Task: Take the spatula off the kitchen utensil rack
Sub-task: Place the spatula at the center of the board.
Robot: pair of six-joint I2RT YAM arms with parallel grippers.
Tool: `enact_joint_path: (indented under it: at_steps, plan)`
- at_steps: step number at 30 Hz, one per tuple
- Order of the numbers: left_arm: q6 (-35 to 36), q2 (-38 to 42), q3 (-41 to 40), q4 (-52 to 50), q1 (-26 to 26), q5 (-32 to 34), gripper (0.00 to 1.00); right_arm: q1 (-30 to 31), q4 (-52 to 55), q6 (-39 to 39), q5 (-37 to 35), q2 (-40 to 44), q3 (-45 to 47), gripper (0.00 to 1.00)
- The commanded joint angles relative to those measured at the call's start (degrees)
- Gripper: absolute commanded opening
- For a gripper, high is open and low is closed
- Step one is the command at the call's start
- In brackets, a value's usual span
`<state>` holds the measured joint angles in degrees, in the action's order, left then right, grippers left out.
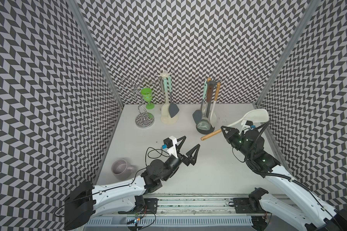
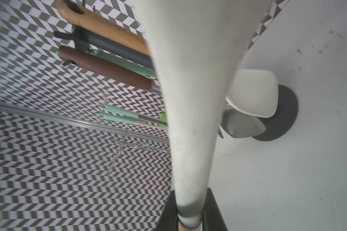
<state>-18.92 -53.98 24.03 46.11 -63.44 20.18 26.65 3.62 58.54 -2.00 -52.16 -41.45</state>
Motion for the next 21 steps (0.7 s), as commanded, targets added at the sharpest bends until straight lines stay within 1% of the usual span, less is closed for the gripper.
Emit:
enact_joint_path:
  at_steps: [1, 6, 8, 9, 12, 15, 19, 21]
  plan:
    - [-0.3, 3.2, -1.4, -11.7, 1.9, 3.7, 1.0, -0.7, 3.8, -17.2, -3.7, -2.5, -3.8, 0.0]
    - [-3.0, 4.2, -1.2, -17.7, 8.9, -0.8, 1.0, -1.8, 10.0, -34.4, -7.1, -7.9, -8.5, 0.0]
    - [-3.4, 3.8, -2.9, -16.3, 11.5, -2.0, 1.0, -2.2, 13.1, -39.2, -9.7, -10.1, -10.2, 0.0]
    - [-5.8, 3.6, -3.9, -15.4, 13.3, -3.7, 1.0, -2.7, 14.6, -41.8, -11.1, -11.3, -10.9, 0.0]
    - [-9.2, 2.8, -6.4, -13.6, 18.3, -9.2, 1.0, -4.2, 18.6, -47.6, -14.6, -14.0, -12.6, 0.0]
    - [-11.5, 1.6, -7.3, -13.1, 22.7, -13.8, 1.0, -5.5, 21.6, -51.5, -18.9, -15.1, -14.2, 0.0]
    - [-12.5, 1.2, -8.2, -12.5, 25.2, -15.9, 1.0, -8.5, 21.6, -58.1, -20.3, -14.1, -13.9, 0.0]
    - [-12.9, 1.2, -8.5, -12.9, 25.8, -15.8, 1.0, -12.3, 22.3, -61.3, -18.7, -14.9, -15.0, 0.0]
